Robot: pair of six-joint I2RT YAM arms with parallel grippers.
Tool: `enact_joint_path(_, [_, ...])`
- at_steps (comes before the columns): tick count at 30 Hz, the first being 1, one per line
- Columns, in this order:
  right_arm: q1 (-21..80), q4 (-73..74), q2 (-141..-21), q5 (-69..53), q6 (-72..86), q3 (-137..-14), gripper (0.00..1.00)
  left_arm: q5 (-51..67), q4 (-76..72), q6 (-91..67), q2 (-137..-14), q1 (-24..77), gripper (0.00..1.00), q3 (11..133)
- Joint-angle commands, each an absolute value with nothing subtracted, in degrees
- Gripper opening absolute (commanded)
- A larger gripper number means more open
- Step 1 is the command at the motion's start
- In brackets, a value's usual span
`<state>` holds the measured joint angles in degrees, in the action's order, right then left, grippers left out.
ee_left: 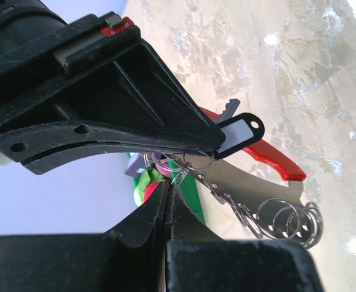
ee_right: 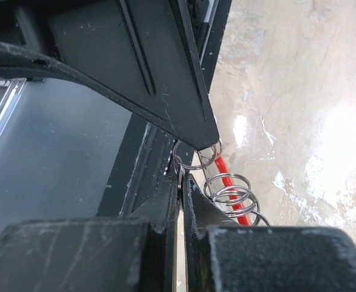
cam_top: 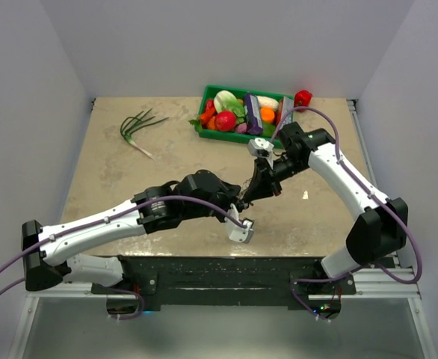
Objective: Remove the keys from the keyring
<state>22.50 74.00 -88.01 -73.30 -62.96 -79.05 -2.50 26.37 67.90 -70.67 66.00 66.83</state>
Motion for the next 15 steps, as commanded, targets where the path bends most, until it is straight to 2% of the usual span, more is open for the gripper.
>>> enact_joint_path(1, [22.94, 79.28, -85.52, -75.32, -60.92, -77.52, 0.00, -3.26, 19.43, 72.50, -67.24, 65.48, 0.00, 63.92])
enact_joint_path(6, [23.55, 80.06, -87.45, -76.20, -61.17, -78.48, 0.00, -3.25, 12.59, 78.21, -63.63, 66.97, 0.00, 55.74])
enact_joint_path(15, [25.31, 78.76, -86.31, -76.46, -58.45, -78.49, 0.00, -5.53, 4.84, 81.38, -63.46, 68.55, 0.00, 51.25])
